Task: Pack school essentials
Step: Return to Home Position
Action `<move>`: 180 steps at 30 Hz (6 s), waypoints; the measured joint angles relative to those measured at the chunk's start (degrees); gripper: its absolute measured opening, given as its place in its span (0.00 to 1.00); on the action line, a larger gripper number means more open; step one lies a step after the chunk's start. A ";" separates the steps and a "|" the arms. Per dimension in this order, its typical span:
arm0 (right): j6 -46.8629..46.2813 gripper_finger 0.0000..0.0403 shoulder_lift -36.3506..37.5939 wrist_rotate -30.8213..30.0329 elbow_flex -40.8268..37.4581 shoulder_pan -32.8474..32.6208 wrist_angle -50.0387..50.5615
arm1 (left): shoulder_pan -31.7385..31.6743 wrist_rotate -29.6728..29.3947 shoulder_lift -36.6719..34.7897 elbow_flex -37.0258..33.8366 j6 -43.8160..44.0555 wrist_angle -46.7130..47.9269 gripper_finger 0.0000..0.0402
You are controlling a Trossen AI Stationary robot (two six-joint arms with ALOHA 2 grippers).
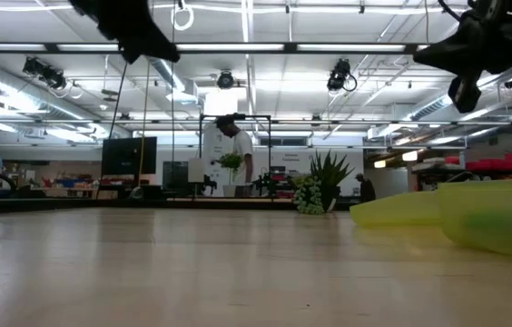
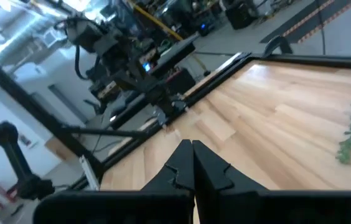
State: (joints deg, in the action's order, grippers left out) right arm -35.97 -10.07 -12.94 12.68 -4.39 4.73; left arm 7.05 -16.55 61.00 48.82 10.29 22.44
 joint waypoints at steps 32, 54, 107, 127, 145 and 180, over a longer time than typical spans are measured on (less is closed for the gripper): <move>1.69 0.01 0.51 8.86 0.00 21.93 -3.99 | -9.53 -0.32 -46.90 -31.60 6.54 -8.55 0.00; 2.95 0.02 1.49 2.26 -1.64 21.88 -6.49 | -9.46 -0.34 -60.62 -45.54 12.08 -17.81 0.00; 0.66 0.01 5.21 -5.69 -12.21 9.35 -7.84 | -9.44 1.22 -59.40 -46.32 -6.05 -18.70 0.08; 25.65 0.02 -2.14 -4.58 -12.21 9.56 -7.52 | -9.44 1.32 -59.52 -46.34 -12.44 -19.41 0.08; 25.51 0.02 -2.14 -4.58 -12.21 9.56 -7.48 | -9.44 1.34 -59.52 -46.34 -12.42 -19.45 0.08; 25.53 0.02 -2.14 -4.58 -12.21 9.56 -7.45 | -9.44 1.35 -59.52 -46.34 -12.40 -19.47 0.09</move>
State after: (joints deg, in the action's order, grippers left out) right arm -10.44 -12.21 -17.52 0.47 5.17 -2.72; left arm -2.39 -15.20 1.48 2.48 -2.12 2.96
